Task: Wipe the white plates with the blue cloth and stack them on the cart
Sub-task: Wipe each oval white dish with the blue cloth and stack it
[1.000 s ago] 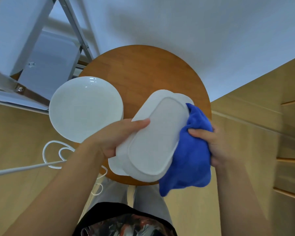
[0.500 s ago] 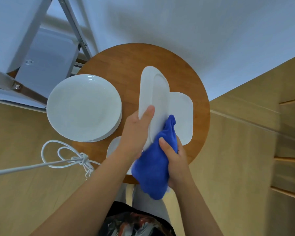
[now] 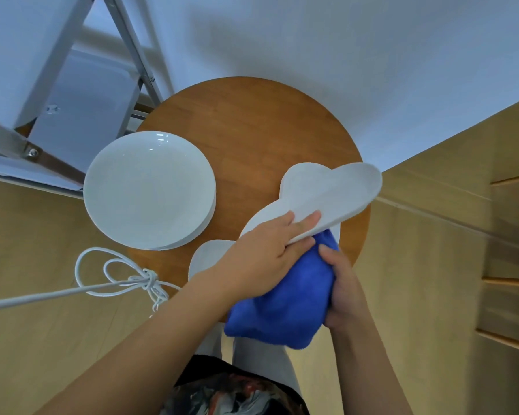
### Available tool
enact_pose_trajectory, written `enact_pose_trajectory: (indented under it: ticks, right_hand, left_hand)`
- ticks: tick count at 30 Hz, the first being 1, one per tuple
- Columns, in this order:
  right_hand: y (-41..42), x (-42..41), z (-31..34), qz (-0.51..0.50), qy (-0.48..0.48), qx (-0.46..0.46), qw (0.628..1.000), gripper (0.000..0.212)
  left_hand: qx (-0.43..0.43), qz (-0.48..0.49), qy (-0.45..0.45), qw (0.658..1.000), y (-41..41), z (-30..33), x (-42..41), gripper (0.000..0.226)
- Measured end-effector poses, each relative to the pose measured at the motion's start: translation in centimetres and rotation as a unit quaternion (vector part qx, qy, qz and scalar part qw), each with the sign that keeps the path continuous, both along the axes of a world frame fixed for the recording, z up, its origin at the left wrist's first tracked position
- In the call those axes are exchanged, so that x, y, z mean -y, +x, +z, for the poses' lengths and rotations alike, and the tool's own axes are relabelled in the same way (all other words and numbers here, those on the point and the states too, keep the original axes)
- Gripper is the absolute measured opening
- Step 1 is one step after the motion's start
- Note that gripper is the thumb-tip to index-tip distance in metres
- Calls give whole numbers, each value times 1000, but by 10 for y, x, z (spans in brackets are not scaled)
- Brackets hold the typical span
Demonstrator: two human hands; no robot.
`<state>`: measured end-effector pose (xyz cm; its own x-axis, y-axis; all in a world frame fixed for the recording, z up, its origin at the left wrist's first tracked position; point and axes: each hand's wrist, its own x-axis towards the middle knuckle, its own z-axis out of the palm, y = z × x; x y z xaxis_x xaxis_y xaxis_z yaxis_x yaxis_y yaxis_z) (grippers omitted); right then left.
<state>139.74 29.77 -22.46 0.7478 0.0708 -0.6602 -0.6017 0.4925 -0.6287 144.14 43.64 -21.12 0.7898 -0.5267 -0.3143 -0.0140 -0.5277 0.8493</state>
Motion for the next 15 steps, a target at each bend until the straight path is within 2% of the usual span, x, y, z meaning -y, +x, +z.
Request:
enact_pose_trajectory:
  ticks: [2, 4, 5, 6, 8, 10, 11, 13, 14, 15]
  right_hand:
    - [1, 5, 3, -15, 18, 23, 999, 76]
    - [1, 8, 7, 4, -12, 38, 999, 91]
    - [2, 7, 9, 21, -35, 30, 999, 91]
    - [3, 6, 9, 36, -63, 20, 997, 83]
    - [3, 5, 9, 59, -118, 16, 991, 60]
    - [3, 4, 6, 54, -143, 9, 988, 49]
    - [1, 5, 3, 44, -153, -1, 987, 49]
    - [0, 10, -1, 36, -175, -4, 984, 39]
    - [0, 14, -2, 46, -175, 9, 983, 33]
    - [1, 17, -1, 65, -172, 20, 983, 30]
  left_hand:
    - [62, -42, 73, 995, -2, 2, 4, 45]
    - [106, -118, 188, 969, -2, 7, 5, 51]
    - [120, -147, 226, 955, -1, 10, 4, 51]
    - [132, -165, 244, 947, 0, 12, 2, 51]
    - [122, -185, 224, 949, 3, 17, -2, 50]
    - [50, -190, 170, 966, 3, 19, -13, 51]
    - [-2, -162, 127, 979, 3, 19, -21, 53]
    - [-69, -4, 12, 998, 5, 23, -37, 62]
    - [-46, 102, -27, 993, 8, 23, -43, 61]
    - [5, 194, -20, 981, 12, 19, -47, 60]
